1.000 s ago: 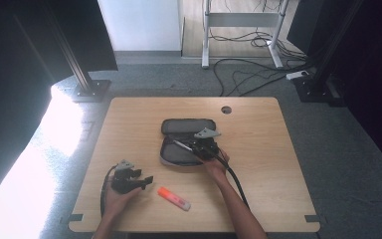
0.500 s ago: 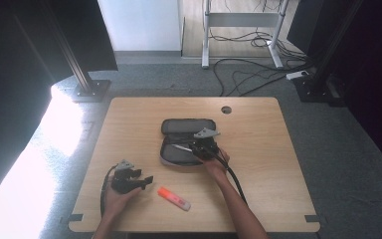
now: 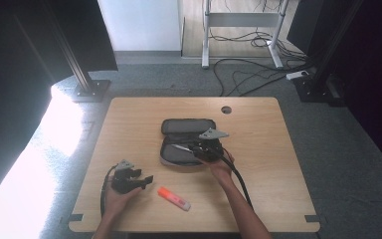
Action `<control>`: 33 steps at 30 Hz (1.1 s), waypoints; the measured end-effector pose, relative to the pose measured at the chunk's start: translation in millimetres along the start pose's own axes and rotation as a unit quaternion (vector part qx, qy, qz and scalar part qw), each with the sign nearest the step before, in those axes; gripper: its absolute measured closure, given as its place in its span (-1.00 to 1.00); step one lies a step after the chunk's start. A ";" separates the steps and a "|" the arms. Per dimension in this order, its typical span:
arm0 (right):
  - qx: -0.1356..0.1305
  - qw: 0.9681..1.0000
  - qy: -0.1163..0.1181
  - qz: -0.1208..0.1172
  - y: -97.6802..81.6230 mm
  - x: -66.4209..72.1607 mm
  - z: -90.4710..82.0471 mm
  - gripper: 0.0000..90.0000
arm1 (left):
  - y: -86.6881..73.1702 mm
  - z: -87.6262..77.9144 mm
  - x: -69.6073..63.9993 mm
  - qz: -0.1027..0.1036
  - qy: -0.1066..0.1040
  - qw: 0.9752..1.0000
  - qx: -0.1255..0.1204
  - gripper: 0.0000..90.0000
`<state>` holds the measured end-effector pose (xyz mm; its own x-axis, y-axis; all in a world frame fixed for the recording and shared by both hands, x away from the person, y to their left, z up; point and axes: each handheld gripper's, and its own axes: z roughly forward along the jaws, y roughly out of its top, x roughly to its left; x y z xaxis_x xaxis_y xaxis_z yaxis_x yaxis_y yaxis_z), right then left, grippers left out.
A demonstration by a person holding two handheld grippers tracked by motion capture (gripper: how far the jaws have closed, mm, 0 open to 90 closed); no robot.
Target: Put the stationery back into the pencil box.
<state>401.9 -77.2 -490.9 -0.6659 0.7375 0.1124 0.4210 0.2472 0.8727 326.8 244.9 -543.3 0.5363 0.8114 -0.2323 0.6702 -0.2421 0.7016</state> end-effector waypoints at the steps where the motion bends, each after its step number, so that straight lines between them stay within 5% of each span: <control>1: -0.004 1.000 0.001 0.001 -0.1 0.8 -2.0 0.46 | 0.0 0.0 0.0 -0.001 0.000 1.000 0.000 -0.25; 33: -0.031 0.999 0.021 0.002 -30.4 18.8 -47.3 0.25 | -0.6 1.5 -1.6 0.004 0.007 1.000 -0.005 -0.25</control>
<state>347.5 -100.6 -492.8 -0.6899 0.7111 0.1355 0.3858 0.2028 0.9000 326.3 243.0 -544.4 0.5350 0.8166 -0.2166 0.6602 -0.2441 0.7103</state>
